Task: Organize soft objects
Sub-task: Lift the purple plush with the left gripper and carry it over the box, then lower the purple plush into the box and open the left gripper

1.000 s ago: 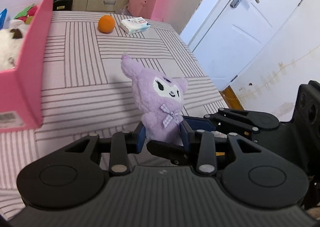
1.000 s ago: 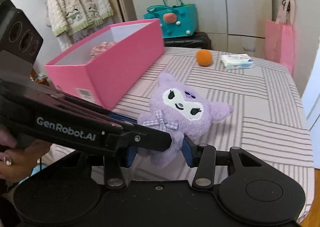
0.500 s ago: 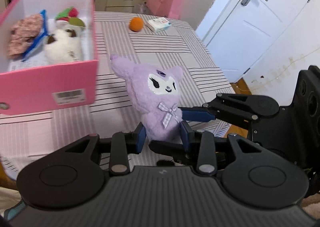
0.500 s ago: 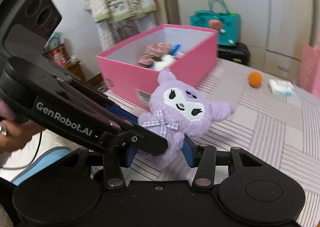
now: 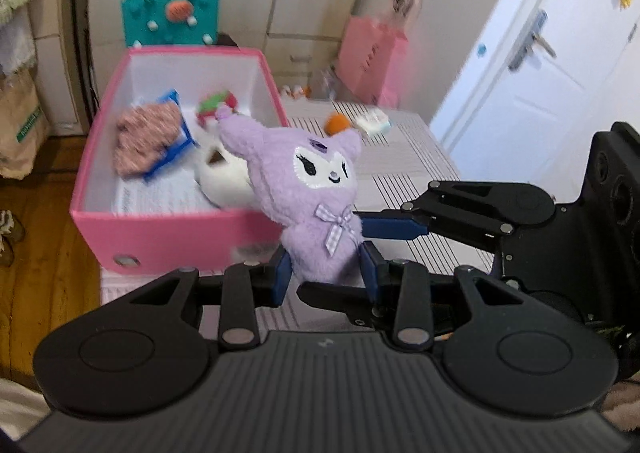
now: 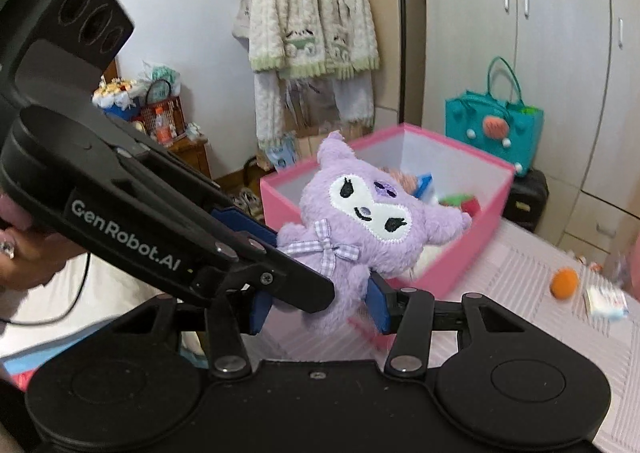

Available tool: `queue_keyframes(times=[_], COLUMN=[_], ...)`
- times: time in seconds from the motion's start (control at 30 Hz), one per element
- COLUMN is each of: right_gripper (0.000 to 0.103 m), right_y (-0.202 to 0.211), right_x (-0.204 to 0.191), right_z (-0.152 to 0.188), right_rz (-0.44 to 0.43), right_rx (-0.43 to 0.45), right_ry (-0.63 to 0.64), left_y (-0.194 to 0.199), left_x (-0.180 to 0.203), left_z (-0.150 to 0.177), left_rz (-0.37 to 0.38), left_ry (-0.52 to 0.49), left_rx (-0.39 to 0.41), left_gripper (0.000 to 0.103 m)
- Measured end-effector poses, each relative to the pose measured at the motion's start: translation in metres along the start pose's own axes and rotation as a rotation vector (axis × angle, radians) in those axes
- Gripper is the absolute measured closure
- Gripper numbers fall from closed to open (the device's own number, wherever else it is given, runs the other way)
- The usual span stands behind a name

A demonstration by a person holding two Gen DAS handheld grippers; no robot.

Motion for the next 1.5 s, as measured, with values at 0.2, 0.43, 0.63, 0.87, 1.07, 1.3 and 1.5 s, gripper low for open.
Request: queue_keyframes(times=[0.2, 0.43, 0.63, 0.87, 1.07, 1.3, 1.5], right_gripper=[0.049, 0.049, 0.049, 0.048, 0.044, 0.040, 0.040], right_y=[-0.037, -0.087, -0.126, -0.156, -0.166, -0.148, -0.118], right_x=[0.006, 0.025, 0.038, 0.052, 0.058, 0.063, 0.057], right_z=[-0.031, -0.057, -0.060, -0.059, -0.056, -0.052, -0.049], right_rz=[-0.027, -0.084, -0.118, -0.136, -0.133, -0.094, -0.056], right_rx=[0.044, 0.034, -0.016, -0.091, -0.132, -0.127, -0.105], right_ry=[0.015, 0.001, -0.047, -0.117, -0.128, -0.118, -0.095], left_y=[0.001, -0.012, -0.037, -0.062, -0.071, -0.049, -0.027], left_x=[-0.034, -0.079, -0.109, -0.128, -0.133, -0.127, -0.105], left_z=[-0.027, -0.052, -0.060, -0.064, -0.061, -0.060, -0.057], left_rz=[-0.067, -0.101, -0.116, -0.125, -0.136, -0.136, -0.121], left_ry=[0.012, 0.075, 0.126, 0.158, 0.173, 0.195, 0.153], left_rx=[0.071, 0.085, 0.064, 0.032, 0.007, 0.057, 0.090], left_gripper=[0.068, 0.068, 0.068, 0.068, 0.065, 0.060, 0.056])
Point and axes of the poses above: each gripper's, at about its wrist camera, not at the fingertips, and y roughly against the way its jaws point, x to its right, z to its underside, the point moved 2 cm from there along -y, roughly the way its jaws point, and after that the axes turned 3 degrees about z, right-handed, at the moved point
